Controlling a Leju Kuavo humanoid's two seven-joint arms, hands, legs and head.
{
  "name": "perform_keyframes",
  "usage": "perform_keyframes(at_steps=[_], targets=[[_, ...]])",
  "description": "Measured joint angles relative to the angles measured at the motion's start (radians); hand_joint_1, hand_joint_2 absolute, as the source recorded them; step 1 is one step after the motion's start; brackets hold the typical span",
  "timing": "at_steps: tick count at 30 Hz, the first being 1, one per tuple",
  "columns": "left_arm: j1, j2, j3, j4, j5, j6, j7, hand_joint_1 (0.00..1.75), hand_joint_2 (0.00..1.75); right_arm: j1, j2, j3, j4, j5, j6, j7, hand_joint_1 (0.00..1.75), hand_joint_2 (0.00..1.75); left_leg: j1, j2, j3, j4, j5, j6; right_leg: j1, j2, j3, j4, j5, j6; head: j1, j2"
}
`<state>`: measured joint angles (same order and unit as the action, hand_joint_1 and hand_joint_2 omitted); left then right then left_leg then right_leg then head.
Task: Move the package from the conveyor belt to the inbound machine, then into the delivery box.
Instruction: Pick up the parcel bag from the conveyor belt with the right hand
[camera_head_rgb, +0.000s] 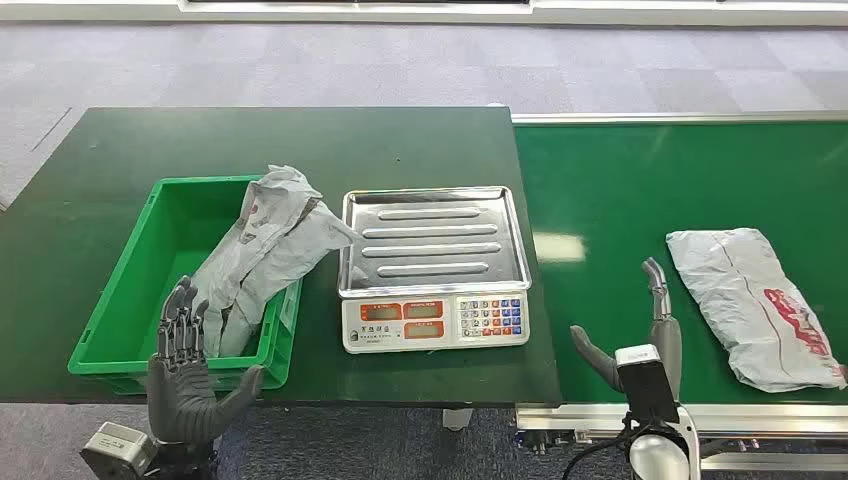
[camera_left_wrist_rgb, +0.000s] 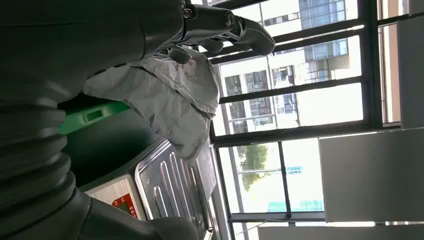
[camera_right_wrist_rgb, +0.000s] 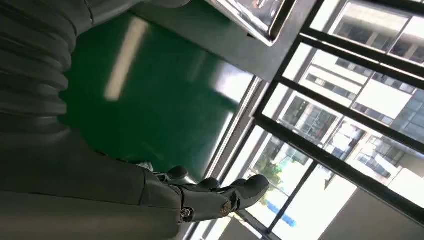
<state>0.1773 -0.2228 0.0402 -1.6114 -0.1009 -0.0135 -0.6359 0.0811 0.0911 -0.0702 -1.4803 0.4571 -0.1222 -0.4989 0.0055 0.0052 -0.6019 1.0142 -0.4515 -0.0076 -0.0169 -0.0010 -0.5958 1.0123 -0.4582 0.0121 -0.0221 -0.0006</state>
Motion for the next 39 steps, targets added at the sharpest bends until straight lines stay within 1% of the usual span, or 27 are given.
perform_keyframes(at_steps=[2,4,6,8,10,12,15,18,22,25,29,36,39], targets=[[-0.001,0.000,0.000,0.000,0.001,0.001,-0.002,0.00,1.75,-0.028,-0.015,-0.001,0.026,0.056,-0.042,0.042,0.00,1.75,0.000,0.000,0.000,0.000,0.000,0.000,0.000,0.000,0.000,0.000,0.001,0.000,0.000,0.000],[-0.008,0.001,-0.001,0.003,0.008,0.002,-0.007,0.00,1.75,-0.107,-0.055,-0.007,0.107,0.183,-0.121,0.135,0.00,1.75,0.000,0.002,0.000,0.000,0.001,0.001,-0.001,0.001,0.000,0.000,0.002,0.001,0.000,0.000],[-0.022,0.003,-0.007,0.011,0.019,0.005,-0.014,0.00,1.75,-0.229,-0.116,-0.019,0.252,0.301,-0.177,0.215,0.00,0.87,0.000,0.003,-0.001,0.001,0.002,0.003,-0.002,0.003,-0.001,0.000,0.005,0.003,0.000,0.000],[-0.039,0.006,-0.017,0.024,0.035,0.011,-0.019,0.00,1.75,-0.367,-0.182,-0.034,0.428,0.376,-0.202,0.277,0.00,0.00,-0.001,0.003,-0.002,0.002,0.004,0.005,-0.002,0.003,-0.002,0.000,0.007,0.005,0.000,0.000],[-0.053,0.009,-0.026,0.038,0.050,0.018,-0.020,0.00,1.75,-0.494,-0.241,-0.047,0.599,0.421,-0.194,0.370,0.00,0.00,-0.002,0.002,-0.002,0.003,0.006,0.008,-0.003,0.002,-0.002,0.000,0.009,0.007,0.000,0.000],[-0.064,0.012,-0.035,0.051,0.061,0.023,-0.022,0.00,1.75,-0.598,-0.296,-0.058,0.748,0.449,-0.167,0.472,0.00,0.00,-0.003,-0.002,-0.004,0.003,0.008,0.008,-0.004,-0.002,-0.002,0.000,0.009,0.007,0.000,0.000],[-0.070,0.016,-0.045,0.066,0.075,0.030,-0.024,0.00,1.75,-0.698,-0.365,-0.074,0.906,0.469,-0.117,0.595,0.00,0.00,-0.003,-0.005,-0.005,0.004,0.009,0.008,-0.004,-0.006,-0.002,0.000,0.010,0.007,0.000,0.000],[-0.073,0.019,-0.051,0.077,0.090,0.035,-0.025,0.00,1.75,-0.738,-0.416,-0.091,1.013,0.475,-0.051,0.717,0.00,0.00,-0.003,-0.007,-0.006,0.004,0.008,0.009,-0.004,-0.007,-0.002,0.000,0.009,0.008,0.000,0.000],[-0.076,0.026,-0.064,0.092,0.107,0.042,-0.027,0.00,1.75,-0.730,-0.474,-0.129,1.105,0.471,0.059,0.846,0.00,0.00,-0.003,-0.009,-0.008,0.004,0.006,0.009,-0.004,-0.009,-0.003,0.000,0.007,0.009,0.000,0.000],[-0.082,0.031,-0.073,0.104,0.112,0.044,-0.027,0.00,1.75,-0.707,-0.502,-0.149,1.147,0.473,0.107,0.885,0.00,0.00,-0.003,-0.009,-0.008,0.004,0.006,0.009,-0.004,-0.009,-0.004,0.000,0.007,0.009,0.000,0.000],[-0.090,0.035,-0.076,0.119,0.114,0.045,-0.027,0.00,1.75,-0.695,-0.521,-0.162,1.174,0.475,0.120,0.893,0.00,0.00,-0.003,-0.007,-0.008,0.004,0.006,0.009,-0.004,-0.007,-0.005,0.000,0.007,0.009,0.000,0.000],[-0.094,0.036,-0.078,0.135,0.115,0.046,-0.028,0.00,1.75,-0.694,-0.532,-0.173,1.194,0.476,0.127,0.896,0.00,0.00,-0.003,-0.007,-0.008,0.004,0.006,0.009,-0.004,-0.007,-0.004,0.000,0.007,0.009,0.000,0.000],[-0.094,0.037,-0.084,0.137,0.116,0.046,-0.028,0.00,1.75,-0.693,-0.537,-0.174,1.200,0.491,0.166,0.928,0.00,0.00,-0.003,-0.007,-0.008,0.004,0.006,0.009,-0.004,-0.007,-0.004,0.000,0.007,0.009,0.000,0.000]])
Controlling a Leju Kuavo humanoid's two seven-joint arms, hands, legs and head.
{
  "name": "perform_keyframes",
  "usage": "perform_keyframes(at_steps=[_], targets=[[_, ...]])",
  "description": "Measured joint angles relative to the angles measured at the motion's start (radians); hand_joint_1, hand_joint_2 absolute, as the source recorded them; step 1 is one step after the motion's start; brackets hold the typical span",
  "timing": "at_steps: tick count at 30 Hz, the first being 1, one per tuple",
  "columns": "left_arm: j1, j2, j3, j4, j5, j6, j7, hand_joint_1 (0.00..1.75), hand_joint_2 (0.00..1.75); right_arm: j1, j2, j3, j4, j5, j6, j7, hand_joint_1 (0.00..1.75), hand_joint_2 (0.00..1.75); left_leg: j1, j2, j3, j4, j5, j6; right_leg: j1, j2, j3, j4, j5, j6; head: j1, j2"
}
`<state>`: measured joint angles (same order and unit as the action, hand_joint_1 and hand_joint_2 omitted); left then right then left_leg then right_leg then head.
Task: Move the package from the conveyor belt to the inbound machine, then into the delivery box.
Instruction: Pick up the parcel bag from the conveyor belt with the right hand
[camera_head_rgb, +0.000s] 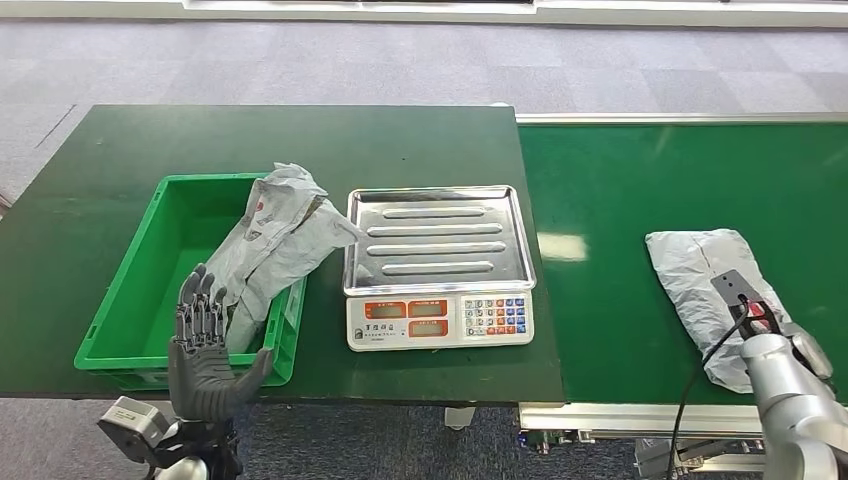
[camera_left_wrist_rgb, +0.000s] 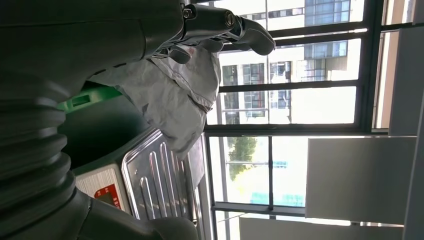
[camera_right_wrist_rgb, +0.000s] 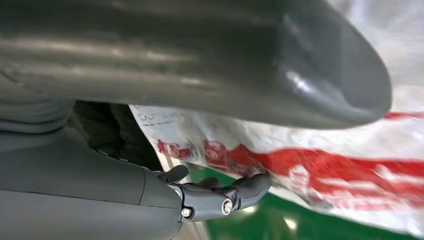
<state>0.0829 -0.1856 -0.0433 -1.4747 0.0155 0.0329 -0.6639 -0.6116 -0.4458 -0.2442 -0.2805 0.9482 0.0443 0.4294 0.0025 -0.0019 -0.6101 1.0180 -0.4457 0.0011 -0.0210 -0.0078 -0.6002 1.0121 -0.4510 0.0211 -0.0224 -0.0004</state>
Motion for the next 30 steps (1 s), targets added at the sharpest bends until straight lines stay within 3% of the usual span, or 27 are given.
perform_keyframes(at_steps=[6,7,8,10,11,12,30], targets=[[-0.018,-0.001,-0.009,0.015,-0.008,-0.012,0.009,0.00,1.75,0.028,-0.015,-0.009,0.008,0.015,0.134,0.004,0.00,0.00,0.000,0.000,0.000,0.000,0.000,0.000,0.000,-0.001,0.000,0.000,0.000,0.000,0.000,0.000],[-0.023,-0.001,-0.010,0.020,-0.011,-0.014,0.010,0.00,1.75,0.034,-0.016,-0.013,0.009,0.014,0.147,0.000,0.00,0.44,0.000,0.000,0.000,0.000,0.000,0.000,0.000,-0.001,0.000,0.000,0.000,0.000,0.000,0.000],[-0.028,-0.001,-0.010,0.024,-0.014,-0.016,0.011,0.00,1.75,0.039,-0.017,-0.018,0.010,0.013,0.156,-0.003,0.10,0.87,0.000,0.000,0.000,0.000,0.000,0.000,0.000,-0.001,0.000,0.000,0.000,0.000,0.000,0.000],[-0.033,-0.001,-0.011,0.032,-0.018,-0.019,0.011,0.00,1.75,0.049,-0.017,-0.028,0.010,0.009,0.165,-0.008,0.97,1.75,0.000,-0.001,0.000,0.000,0.000,0.000,0.000,-0.001,0.000,0.000,-0.001,0.000,0.000,0.000],[-0.034,-0.001,-0.011,0.036,-0.019,-0.021,0.011,0.00,1.75,0.053,-0.017,-0.034,0.010,0.008,0.167,-0.011,1.41,1.75,0.000,-0.001,0.000,0.000,0.000,0.000,0.000,-0.001,0.001,0.000,-0.001,0.001,0.000,0.000],[-0.035,0.000,-0.011,0.040,-0.020,-0.023,0.010,0.00,1.75,0.057,-0.017,-0.038,0.010,0.007,0.167,-0.013,1.74,1.75,0.000,-0.001,0.000,0.000,0.000,0.000,0.000,-0.002,0.001,0.000,-0.001,0.001,0.000,0.000],[-0.047,0.018,-0.024,0.087,-0.026,-0.024,0.000,0.00,1.75,0.071,-0.031,-0.083,0.010,0.021,0.172,0.004,1.75,1.75,0.001,-0.003,0.007,0.001,-0.002,0.003,0.002,-0.004,0.011,-0.004,-0.004,0.004,0.000,0.000]])
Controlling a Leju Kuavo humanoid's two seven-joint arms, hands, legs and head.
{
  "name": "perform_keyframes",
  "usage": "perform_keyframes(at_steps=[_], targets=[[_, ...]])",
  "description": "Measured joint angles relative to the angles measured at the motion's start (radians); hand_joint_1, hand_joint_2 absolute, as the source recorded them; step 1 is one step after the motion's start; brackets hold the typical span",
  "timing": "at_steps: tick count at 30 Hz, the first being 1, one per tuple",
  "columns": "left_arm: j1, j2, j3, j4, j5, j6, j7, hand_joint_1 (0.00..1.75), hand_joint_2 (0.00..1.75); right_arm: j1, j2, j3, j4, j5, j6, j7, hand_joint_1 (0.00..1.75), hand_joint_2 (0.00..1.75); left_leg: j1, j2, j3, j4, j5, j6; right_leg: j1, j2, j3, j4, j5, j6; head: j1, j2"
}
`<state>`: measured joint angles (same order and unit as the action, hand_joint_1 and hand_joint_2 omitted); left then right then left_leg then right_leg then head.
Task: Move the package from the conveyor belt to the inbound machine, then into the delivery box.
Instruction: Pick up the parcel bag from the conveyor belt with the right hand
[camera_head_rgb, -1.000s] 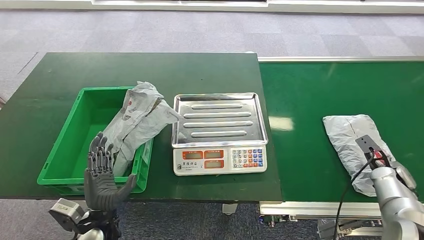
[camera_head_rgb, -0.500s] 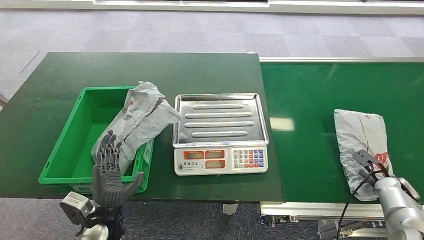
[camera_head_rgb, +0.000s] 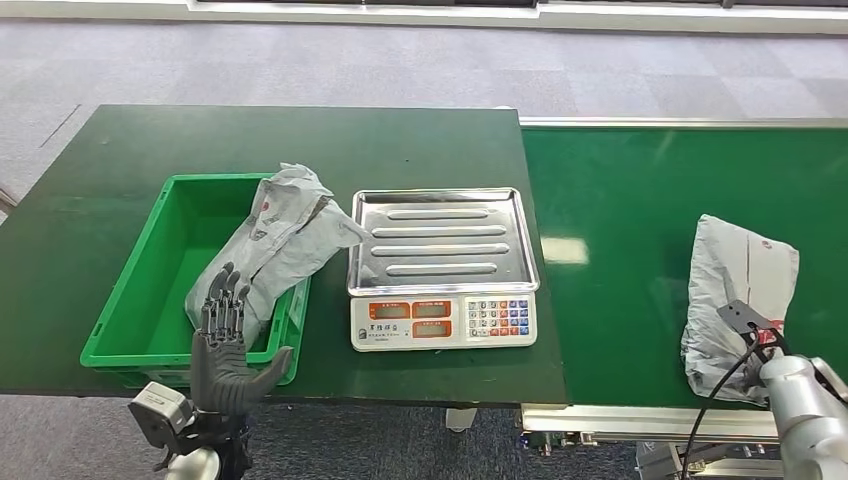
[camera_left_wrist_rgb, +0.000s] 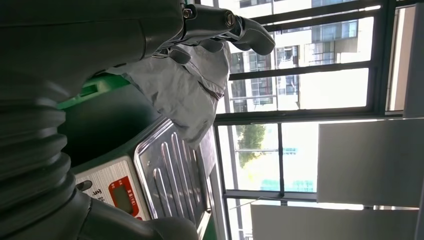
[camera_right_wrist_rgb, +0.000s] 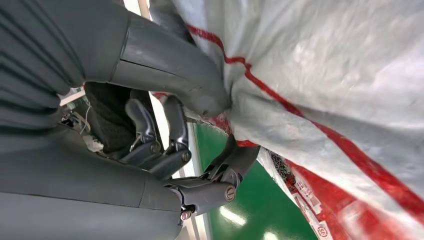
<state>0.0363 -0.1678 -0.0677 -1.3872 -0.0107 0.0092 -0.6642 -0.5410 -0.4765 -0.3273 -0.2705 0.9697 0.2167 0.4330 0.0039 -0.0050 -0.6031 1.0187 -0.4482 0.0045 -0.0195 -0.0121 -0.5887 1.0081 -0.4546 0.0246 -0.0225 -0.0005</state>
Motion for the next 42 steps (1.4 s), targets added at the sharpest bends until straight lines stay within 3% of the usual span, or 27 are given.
perform_keyframes(at_steps=[6,9,11,16,18,21,26,29,32,35,39,42], targets=[[-0.003,0.004,-0.006,0.009,0.000,0.000,-0.003,0.00,1.75,0.002,0.000,-0.001,0.000,0.003,-0.015,-0.004,1.75,1.75,0.000,0.000,0.002,0.000,0.000,0.001,0.000,0.000,0.004,-0.002,0.000,0.000,0.000,0.000],[-0.002,0.006,-0.009,0.010,0.000,0.002,-0.005,0.00,1.75,0.005,0.001,-0.012,0.000,0.009,-0.110,-0.048,1.75,1.75,-0.001,0.000,0.000,0.000,0.000,0.001,-0.001,-0.001,0.004,-0.002,0.001,0.001,0.000,0.000],[0.003,0.007,-0.009,0.002,0.001,0.010,-0.005,0.00,1.75,0.004,0.005,-0.027,-0.002,-0.006,-0.223,-0.154,1.75,1.75,-0.002,0.000,-0.003,0.000,0.000,0.001,-0.002,0.000,0.003,-0.002,0.001,0.001,0.000,0.000],[0.019,0.009,-0.008,-0.045,0.002,0.038,-0.003,0.00,1.75,-0.070,0.053,-0.093,-0.049,-0.141,-0.498,-0.628,1.75,1.75,-0.001,0.004,-0.004,-0.001,0.000,0.000,-0.001,0.005,0.000,-0.001,0.002,0.001,0.000,0.000],[0.020,0.009,-0.007,-0.060,0.002,0.049,-0.002,0.00,1.75,-0.114,0.089,-0.115,-0.082,-0.179,-0.558,-0.738,1.75,1.75,-0.001,0.004,-0.001,-0.001,0.001,0.000,-0.001,0.005,-0.001,-0.001,0.003,0.000,0.000,0.000],[0.020,0.009,-0.006,-0.076,0.002,0.055,-0.001,0.00,1.75,-0.161,0.136,-0.125,-0.121,-0.203,-0.586,-0.774,1.75,1.75,0.000,0.001,0.000,-0.001,0.002,-0.001,0.000,0.002,0.000,-0.001,0.003,0.000,0.000,0.000],[0.022,0.009,-0.006,-0.084,0.002,0.059,0.000,0.00,1.75,-0.176,0.168,-0.126,-0.156,-0.238,-0.590,-0.796,1.75,1.75,0.000,-0.002,-0.002,-0.001,0.002,-0.001,0.000,-0.002,0.001,-0.001,0.003,0.000,0.000,0.000],[0.022,0.009,-0.003,-0.088,0.005,0.072,-0.003,0.00,1.75,-0.183,0.195,-0.125,-0.182,-0.268,-0.609,-0.894,1.75,1.75,-0.001,-0.002,-0.004,-0.001,0.002,-0.001,-0.001,-0.001,0.000,-0.001,0.003,0.000,0.000,0.000],[0.012,0.010,0.006,-0.091,0.010,0.090,-0.008,0.00,1.75,-0.223,0.268,-0.099,-0.244,-0.278,-0.635,-0.968,1.75,1.75,-0.001,0.004,-0.003,-0.001,0.002,-0.001,0.000,0.005,-0.002,0.000,0.004,-0.001,0.000,0.000],[-0.006,0.010,0.011,-0.092,0.010,0.103,-0.010,0.00,1.75,-0.278,0.362,-0.008,-0.317,-0.270,-0.667,-0.936,1.75,1.75,0.000,0.008,-0.001,-0.002,0.004,-0.004,0.000,0.010,-0.004,0.000,0.006,-0.003,0.000,0.000],[-0.018,0.011,0.012,-0.093,0.010,0.114,-0.012,0.00,1.75,-0.310,0.433,0.125,-0.384,-0.293,-0.700,-0.886,0.00,1.75,0.002,0.003,-0.002,-0.002,0.007,-0.006,0.002,0.005,-0.004,0.001,0.006,-0.005,0.000,0.000],[-0.021,0.011,0.014,-0.095,0.006,0.117,-0.009,0.00,1.75,-0.312,0.456,0.195,-0.434,-0.303,-0.675,-0.787,0.00,1.75,0.003,0.002,-0.003,-0.002,0.007,-0.006,0.002,0.003,-0.006,0.001,0.006,-0.005,0.000,0.000]])
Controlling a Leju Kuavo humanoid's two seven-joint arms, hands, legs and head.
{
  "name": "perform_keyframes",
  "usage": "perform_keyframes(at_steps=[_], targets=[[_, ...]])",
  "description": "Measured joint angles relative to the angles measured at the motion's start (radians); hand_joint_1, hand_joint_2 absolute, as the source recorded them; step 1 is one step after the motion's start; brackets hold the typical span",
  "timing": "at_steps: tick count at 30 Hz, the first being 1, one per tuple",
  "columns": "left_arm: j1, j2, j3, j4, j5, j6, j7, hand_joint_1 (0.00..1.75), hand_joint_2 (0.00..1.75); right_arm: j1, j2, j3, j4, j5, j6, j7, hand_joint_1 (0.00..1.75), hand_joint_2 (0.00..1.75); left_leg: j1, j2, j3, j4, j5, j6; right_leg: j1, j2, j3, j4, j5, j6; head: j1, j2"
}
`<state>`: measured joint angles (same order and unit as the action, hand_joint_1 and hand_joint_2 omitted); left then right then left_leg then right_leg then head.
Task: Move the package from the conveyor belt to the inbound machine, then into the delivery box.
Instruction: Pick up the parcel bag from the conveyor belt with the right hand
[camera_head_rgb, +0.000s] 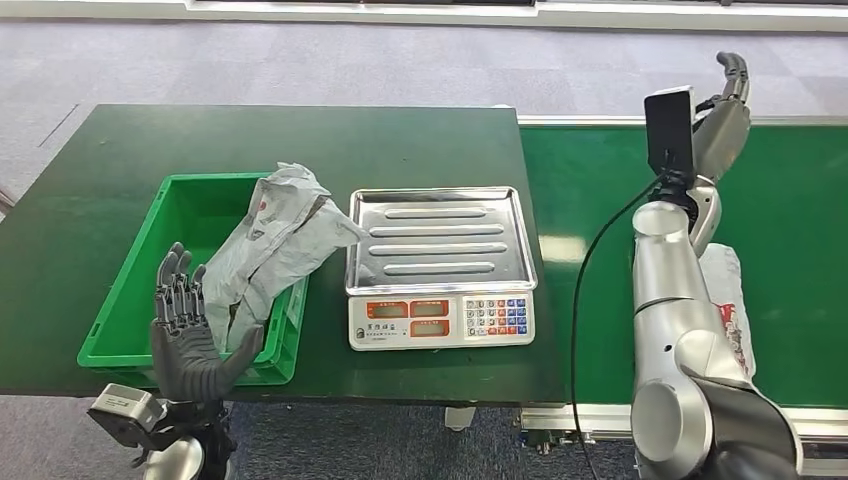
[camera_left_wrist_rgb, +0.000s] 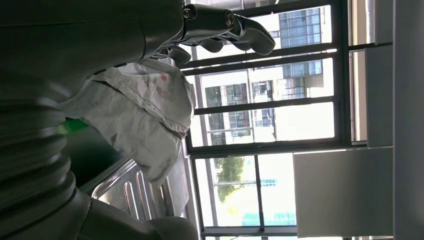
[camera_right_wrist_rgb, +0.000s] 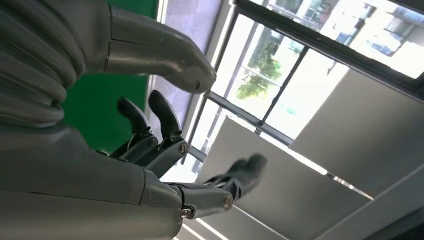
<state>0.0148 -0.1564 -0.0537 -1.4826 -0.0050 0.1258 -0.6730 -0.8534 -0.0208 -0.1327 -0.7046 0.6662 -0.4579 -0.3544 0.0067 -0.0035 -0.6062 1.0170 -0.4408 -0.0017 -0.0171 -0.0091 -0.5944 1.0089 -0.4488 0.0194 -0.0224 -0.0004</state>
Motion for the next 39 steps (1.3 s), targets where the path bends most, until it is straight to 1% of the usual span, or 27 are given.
perform_keyframes(at_steps=[2,3,4,5,6,8,10,13,16,19,24,29,35,39], targets=[[-0.006,0.000,0.003,0.000,-0.007,-0.003,0.011,0.00,1.75,-0.005,-0.014,0.049,0.012,0.046,0.102,0.181,0.00,1.75,0.000,0.001,0.001,0.000,-0.001,0.000,0.000,0.001,0.000,-0.001,0.000,0.000,0.000,0.000],[-0.009,0.000,0.005,0.000,-0.011,-0.006,0.019,0.00,1.75,-0.006,-0.030,0.072,0.041,0.077,0.167,0.282,0.00,1.75,0.000,0.001,0.001,0.000,-0.001,0.001,0.000,0.001,0.001,-0.001,0.000,0.000,0.000,0.000],[-0.010,0.000,0.007,0.000,-0.014,-0.011,0.025,0.00,1.75,-0.003,-0.049,0.088,0.080,0.103,0.224,0.359,0.00,1.75,0.000,-0.001,0.001,0.000,-0.001,0.001,0.000,-0.001,0.002,-0.001,0.000,0.000,0.000,0.000],[-0.011,0.000,0.010,0.000,-0.016,-0.016,0.030,0.00,1.75,0.004,-0.070,0.100,0.121,0.124,0.277,0.412,0.00,1.75,0.000,-0.003,0.000,0.000,-0.001,0.002,0.000,-0.004,0.003,-0.002,0.000,0.000,0.000,0.000],[-0.010,0.000,0.014,0.000,-0.016,-0.021,0.034,0.00,1.75,0.013,-0.089,0.109,0.159,0.141,0.324,0.449,0.00,1.75,-0.001,-0.005,-0.001,0.001,0.000,0.002,0.000,-0.006,0.003,-0.002,0.000,0.001,0.000,0.000],[-0.010,0.001,0.021,0.000,-0.016,-0.029,0.039,0.00,1.75,0.035,-0.123,0.124,0.216,0.164,0.398,0.498,0.00,1.75,-0.001,-0.007,-0.002,0.001,0.000,0.002,-0.001,-0.007,0.002,-0.002,0.001,0.001,0.000,0.000],[-0.009,0.002,0.023,0.002,-0.016,-0.033,0.040,0.00,1.75,0.055,-0.153,0.135,0.259,0.178,0.446,0.532,0.00,1.75,-0.001,-0.007,-0.002,0.001,0.000,0.002,-0.001,-0.007,0.002,-0.002,0.001,0.001,0.000,0.000],[-0.004,0.004,0.024,0.005,-0.015,-0.033,0.040,0.00,1.75,0.082,-0.196,0.147,0.305,0.202,0.490,0.583,0.00,1.75,-0.001,-0.007,-0.003,0.001,-0.001,0.003,-0.001,-0.006,0.001,-0.002,0.001,0.001,0.000,0.000],[0.000,0.005,0.024,0.005,-0.013,-0.033,0.040,0.00,1.75,0.096,-0.231,0.156,0.334,0.224,0.514,0.629,0.00,1.75,-0.001,-0.006,-0.004,0.001,-0.001,0.003,-0.001,-0.005,-0.001,-0.002,0.000,0.001,0.000,0.000],[0.001,0.006,0.025,0.005,-0.013,-0.033,0.040,0.00,1.75,0.103,-0.256,0.158,0.354,0.230,0.530,0.648,0.00,1.75,-0.001,-0.005,-0.004,0.001,-0.001,0.003,-0.001,-0.005,-0.001,-0.002,0.000,0.001,0.000,0.000],[0.001,0.006,0.025,0.005,-0.013,-0.033,0.040,0.00,1.75,0.116,-0.277,0.158,0.379,0.236,0.572,0.676,0.00,1.75,-0.001,-0.003,-0.004,0.001,-0.001,0.003,-0.001,-0.004,-0.002,-0.002,0.001,0.001,0.000,0.000],[0.001,0.006,0.025,0.005,-0.013,-0.033,0.040,0.00,1.75,0.135,-0.284,0.158,0.395,0.239,0.596,0.685,0.00,1.75,-0.001,-0.003,-0.004,0.001,-0.001,0.003,-0.001,-0.004,-0.002,-0.002,0.001,0.001,0.000,0.000],[-0.001,0.006,0.025,0.014,-0.013,-0.033,0.038,0.00,1.75,0.165,-0.296,0.157,0.410,0.243,0.681,0.713,0.00,1.75,-0.001,-0.003,-0.004,0.001,-0.001,0.003,-0.001,-0.004,-0.002,-0.002,0.000,0.001,0.000,0.000],[-0.002,0.006,0.025,0.020,-0.009,-0.033,0.035,0.00,1.75,0.188,-0.299,0.154,0.417,0.233,0.694,0.718,0.00,1.75,-0.001,-0.003,-0.004,0.001,-0.001,0.003,-0.001,-0.004,-0.002,-0.002,0.000,0.001,0.000,0.000]])
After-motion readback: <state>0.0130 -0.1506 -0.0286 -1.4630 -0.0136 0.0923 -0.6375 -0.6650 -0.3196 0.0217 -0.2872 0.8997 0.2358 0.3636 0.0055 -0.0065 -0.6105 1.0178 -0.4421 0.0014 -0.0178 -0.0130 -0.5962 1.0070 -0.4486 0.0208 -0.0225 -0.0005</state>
